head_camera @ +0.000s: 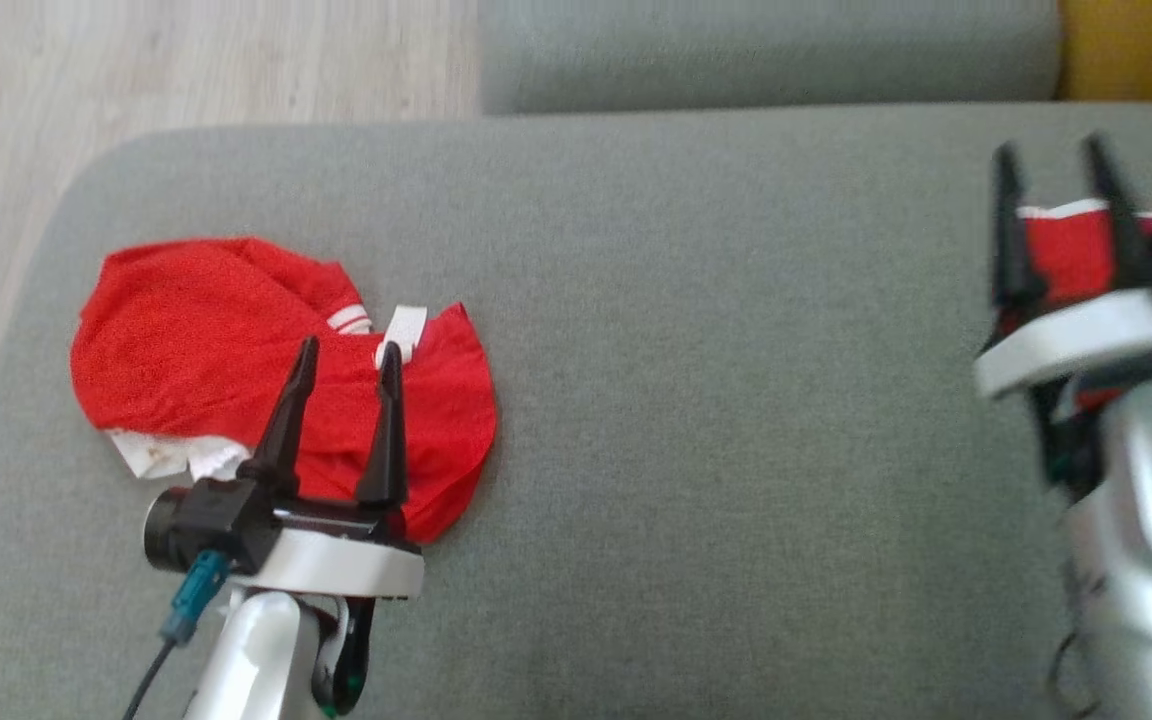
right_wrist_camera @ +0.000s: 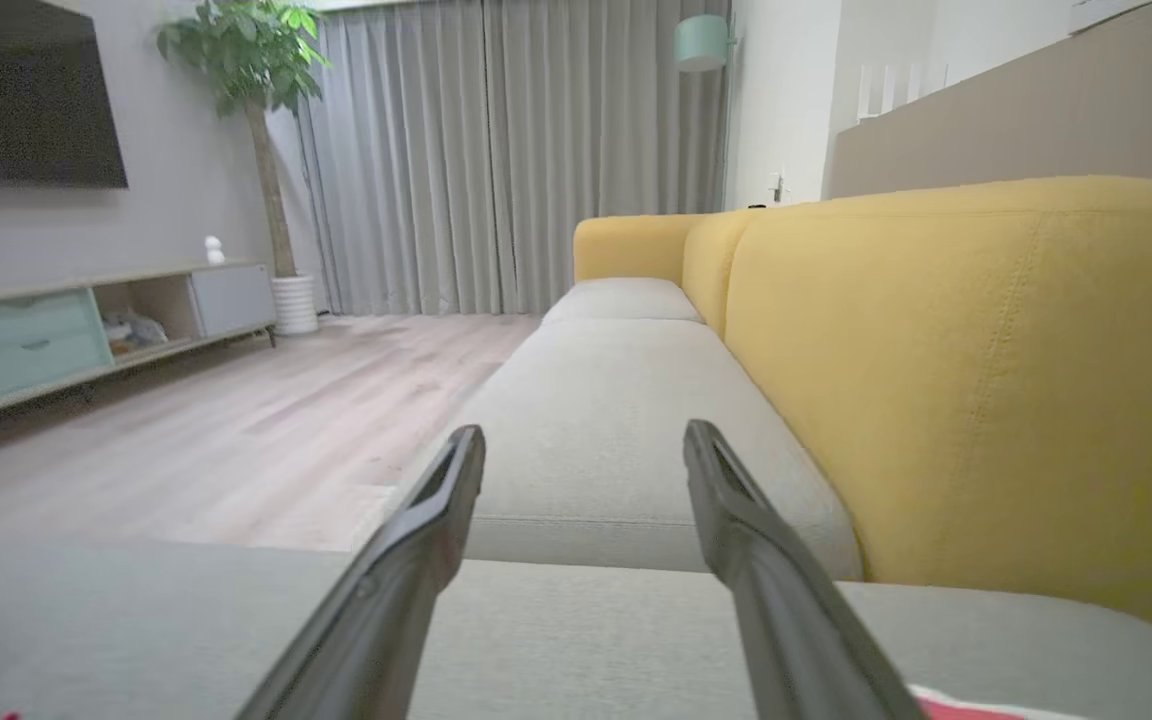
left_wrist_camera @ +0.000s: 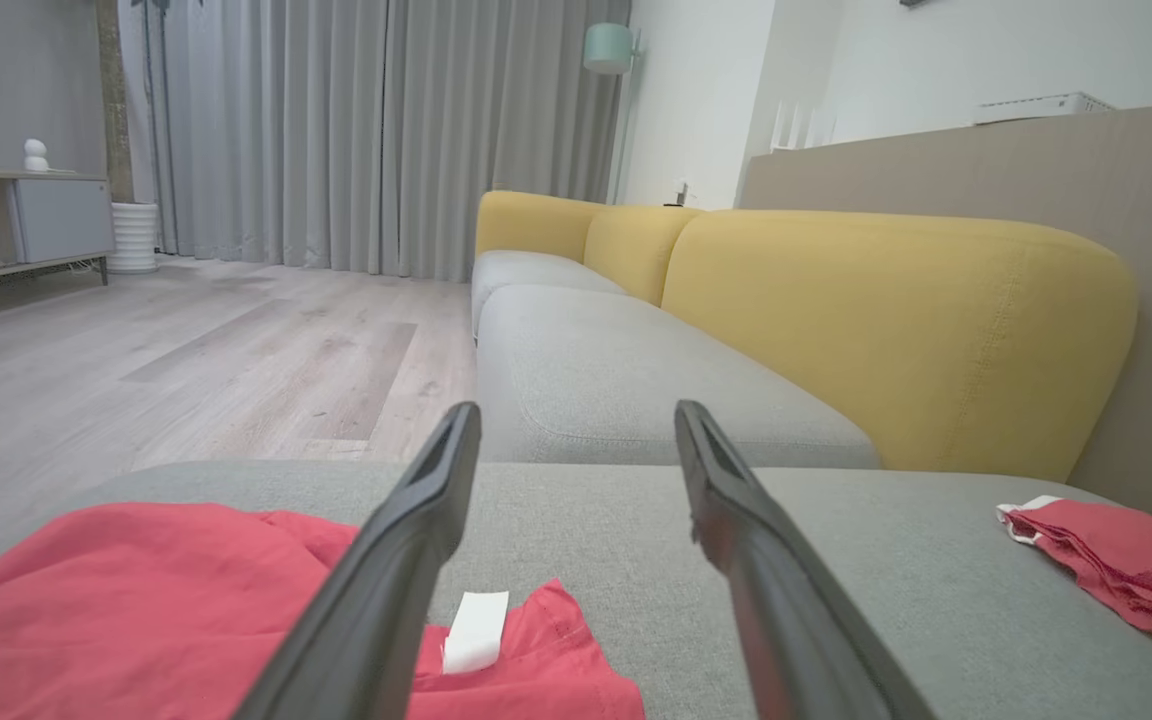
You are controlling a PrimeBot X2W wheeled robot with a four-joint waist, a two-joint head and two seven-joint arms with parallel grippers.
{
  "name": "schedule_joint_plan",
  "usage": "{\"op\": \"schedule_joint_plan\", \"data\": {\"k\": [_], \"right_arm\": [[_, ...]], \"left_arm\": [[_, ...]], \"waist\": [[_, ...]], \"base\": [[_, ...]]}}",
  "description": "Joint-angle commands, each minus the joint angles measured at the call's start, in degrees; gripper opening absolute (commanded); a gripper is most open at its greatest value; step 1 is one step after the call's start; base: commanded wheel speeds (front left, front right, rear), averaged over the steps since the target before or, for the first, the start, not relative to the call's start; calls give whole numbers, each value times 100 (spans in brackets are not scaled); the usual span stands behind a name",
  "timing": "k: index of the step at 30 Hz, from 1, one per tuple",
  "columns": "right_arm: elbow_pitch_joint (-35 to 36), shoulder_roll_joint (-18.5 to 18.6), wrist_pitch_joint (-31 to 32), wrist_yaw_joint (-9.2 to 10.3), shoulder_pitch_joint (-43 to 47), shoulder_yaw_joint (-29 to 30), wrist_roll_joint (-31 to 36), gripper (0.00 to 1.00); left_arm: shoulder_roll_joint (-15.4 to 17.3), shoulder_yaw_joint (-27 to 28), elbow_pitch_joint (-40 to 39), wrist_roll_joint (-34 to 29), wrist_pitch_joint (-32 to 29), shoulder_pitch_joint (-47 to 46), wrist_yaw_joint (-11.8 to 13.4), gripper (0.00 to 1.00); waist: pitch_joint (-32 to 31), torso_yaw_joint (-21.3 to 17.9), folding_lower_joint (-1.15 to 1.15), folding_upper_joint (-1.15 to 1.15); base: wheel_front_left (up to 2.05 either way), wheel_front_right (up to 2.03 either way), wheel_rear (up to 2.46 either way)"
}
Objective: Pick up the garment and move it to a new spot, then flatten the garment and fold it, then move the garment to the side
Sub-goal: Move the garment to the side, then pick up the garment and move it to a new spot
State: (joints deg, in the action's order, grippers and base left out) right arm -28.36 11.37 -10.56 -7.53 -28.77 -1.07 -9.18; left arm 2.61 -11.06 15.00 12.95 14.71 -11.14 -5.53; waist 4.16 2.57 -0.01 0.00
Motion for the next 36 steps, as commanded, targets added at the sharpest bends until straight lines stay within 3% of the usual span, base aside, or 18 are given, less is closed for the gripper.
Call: {"op": "schedule_joint_plan", "data": {"k": [1,6,14,36], "right_arm": [[306,-150,-93,4,102,-78,-28,100],[684,-703,-279,4,1049,-10,-118,100],[989,-844,-406,4,2111,-166,-201,100],[1167,-848,-440,4,2230,-449,-386,100]], "left_arm": [[27,147,-195,-86,29,-89,29,100],[27,20,-122,-56,29,70,42,100],[27,-8,-65,-39,29,347,112,100],[27,-5,-126,9,29,313,215,100]], "waist": [[-179,-52,1,0],[-321,-37,1,0],[-426,-54,1,0],[-333,148,1,0]], "base": [[0,0,0],[0,0,0],[0,0,0],[0,0,0]]}}
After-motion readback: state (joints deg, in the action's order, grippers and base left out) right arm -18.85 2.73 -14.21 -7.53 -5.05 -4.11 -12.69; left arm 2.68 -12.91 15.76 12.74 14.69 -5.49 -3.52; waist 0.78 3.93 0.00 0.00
